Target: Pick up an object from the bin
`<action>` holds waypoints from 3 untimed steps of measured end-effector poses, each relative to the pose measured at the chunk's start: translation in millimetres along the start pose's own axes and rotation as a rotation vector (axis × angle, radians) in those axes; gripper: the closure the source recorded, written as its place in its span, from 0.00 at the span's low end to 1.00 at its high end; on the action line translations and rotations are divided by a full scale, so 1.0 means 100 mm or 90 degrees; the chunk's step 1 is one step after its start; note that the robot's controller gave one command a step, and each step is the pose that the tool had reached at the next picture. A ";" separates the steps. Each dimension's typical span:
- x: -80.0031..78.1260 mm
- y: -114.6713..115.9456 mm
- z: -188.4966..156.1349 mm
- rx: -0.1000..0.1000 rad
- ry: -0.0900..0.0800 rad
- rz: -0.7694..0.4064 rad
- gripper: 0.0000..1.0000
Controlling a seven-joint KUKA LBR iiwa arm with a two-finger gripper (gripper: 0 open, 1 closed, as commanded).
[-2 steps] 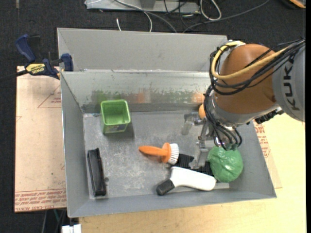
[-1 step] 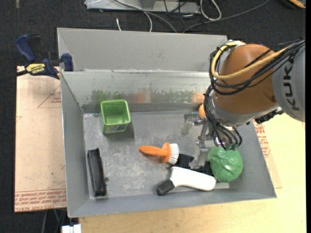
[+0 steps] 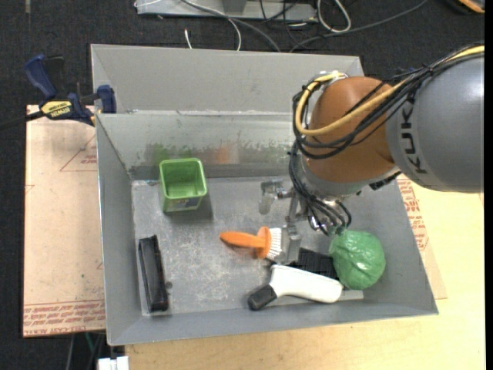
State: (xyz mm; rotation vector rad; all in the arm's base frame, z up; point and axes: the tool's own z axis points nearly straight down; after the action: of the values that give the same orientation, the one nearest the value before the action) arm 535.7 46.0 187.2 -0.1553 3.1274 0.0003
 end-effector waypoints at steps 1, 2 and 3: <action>-0.02 0.06 0.39 -0.003 0.000 -0.031 0.00; 0.04 0.07 0.67 -0.001 0.006 -0.024 0.00; -0.27 -0.12 1.16 -0.003 0.000 -0.157 1.00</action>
Offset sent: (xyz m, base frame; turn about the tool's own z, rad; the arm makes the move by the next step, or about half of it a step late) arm -0.0075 0.0232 -0.0572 0.0095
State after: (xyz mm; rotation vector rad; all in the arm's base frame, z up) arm 565.2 37.3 71.8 -0.5380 3.0852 0.0048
